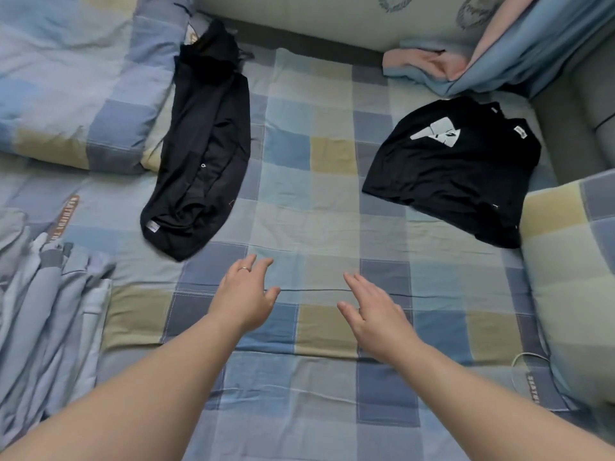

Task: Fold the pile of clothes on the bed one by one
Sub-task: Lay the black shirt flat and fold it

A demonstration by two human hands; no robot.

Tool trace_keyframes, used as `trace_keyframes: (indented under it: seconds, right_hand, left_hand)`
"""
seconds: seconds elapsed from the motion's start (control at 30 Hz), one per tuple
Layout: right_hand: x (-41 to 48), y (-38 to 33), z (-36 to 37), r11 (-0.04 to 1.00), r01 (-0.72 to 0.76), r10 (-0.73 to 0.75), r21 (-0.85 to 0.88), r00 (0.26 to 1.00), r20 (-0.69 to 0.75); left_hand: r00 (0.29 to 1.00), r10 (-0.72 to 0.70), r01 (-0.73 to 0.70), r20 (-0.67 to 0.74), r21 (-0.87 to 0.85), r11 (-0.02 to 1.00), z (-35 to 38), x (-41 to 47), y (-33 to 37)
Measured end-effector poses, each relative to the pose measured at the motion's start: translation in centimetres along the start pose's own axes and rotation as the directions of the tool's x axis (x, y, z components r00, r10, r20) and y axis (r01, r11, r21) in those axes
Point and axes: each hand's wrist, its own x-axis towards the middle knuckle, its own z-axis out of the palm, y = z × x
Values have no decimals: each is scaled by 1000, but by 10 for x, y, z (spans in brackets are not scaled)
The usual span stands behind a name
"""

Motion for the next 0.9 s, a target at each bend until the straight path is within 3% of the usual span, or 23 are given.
trace_keyframes:
  seconds: [0.2,0.37,0.5,0.67,0.73,0.83,0.9]
  right_hand:
    - [75,10,46,996,92,-92,16,996,8]
    - [149,-26,108,983,181,-181,10,983,31]
    - [223,-86,167,948,319,-318,-14,947,33]
    - [295,-157,217,882,448,-448,-148,893,34]
    - [316,-176,229,887,424,-425,-185,905,36]
    - [333,-190,240,905,359,-361,-228,932,35]
    - [335,-195,238,913,329,-325,-240,944,56]
  left_hand:
    - [996,-64,68,-60,71,995,21,46,-45]
    - [981,-162,179,-105,181,967,20,74,-127]
    - [954,-249,272,-168,137,952,15,113,-202]
    - [970,-175,208,-169,207,956,8,171,-262]
    - [974,-148,191,-169,279,941,5,191,-276]
    - [953,-18,150,-303,419,895,2,209,-287]
    - [950,-8,134,-313,382,914,1,210,-288]
